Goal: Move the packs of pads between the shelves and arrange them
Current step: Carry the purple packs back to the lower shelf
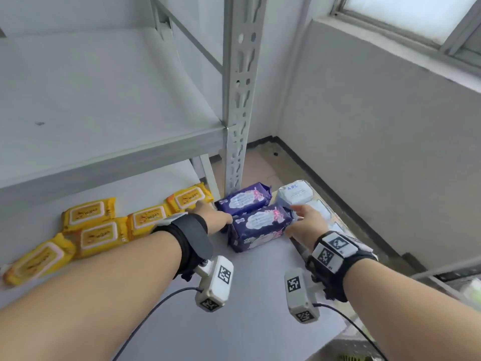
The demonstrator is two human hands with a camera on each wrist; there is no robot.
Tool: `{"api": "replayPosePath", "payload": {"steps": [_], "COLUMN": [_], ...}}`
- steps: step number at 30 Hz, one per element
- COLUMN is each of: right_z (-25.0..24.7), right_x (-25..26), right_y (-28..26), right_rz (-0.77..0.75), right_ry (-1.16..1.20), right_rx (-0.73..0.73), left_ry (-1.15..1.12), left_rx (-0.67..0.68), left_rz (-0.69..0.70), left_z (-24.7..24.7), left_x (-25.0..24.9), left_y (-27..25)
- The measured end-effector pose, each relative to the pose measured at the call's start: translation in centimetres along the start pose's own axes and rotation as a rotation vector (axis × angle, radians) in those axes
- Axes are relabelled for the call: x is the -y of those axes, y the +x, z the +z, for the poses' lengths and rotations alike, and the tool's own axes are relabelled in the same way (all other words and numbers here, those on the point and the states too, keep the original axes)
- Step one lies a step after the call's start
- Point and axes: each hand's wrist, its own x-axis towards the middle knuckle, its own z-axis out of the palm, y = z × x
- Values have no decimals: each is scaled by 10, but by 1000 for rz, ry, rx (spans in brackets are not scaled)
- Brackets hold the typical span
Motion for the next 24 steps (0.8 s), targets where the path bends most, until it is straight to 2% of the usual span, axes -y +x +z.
{"api": "replayPosePath", "payload": {"steps": [5,10,12,16,24], "right_z": [20,31,33,32,23], "right_x": [-9,-11,-13,-14,10], "right_y": [39,57,62,68,54], "right_rz": [-108,-144,-161,-217,-191], "right_ry": [-79,-159,-203,-309,-206], "right_rx": [42,80,137,238,494], "left_ry": [-73,-241,-300,-247,-223], "left_rx": [-74,-64,-31,-21,35], "left_rz": [-65,-31,-15,19,28], "left_z": [32,50,50,41,15], "left_x": [-10,-12,-12,-9,21], "left_y": [26,45,48,48,31]}}
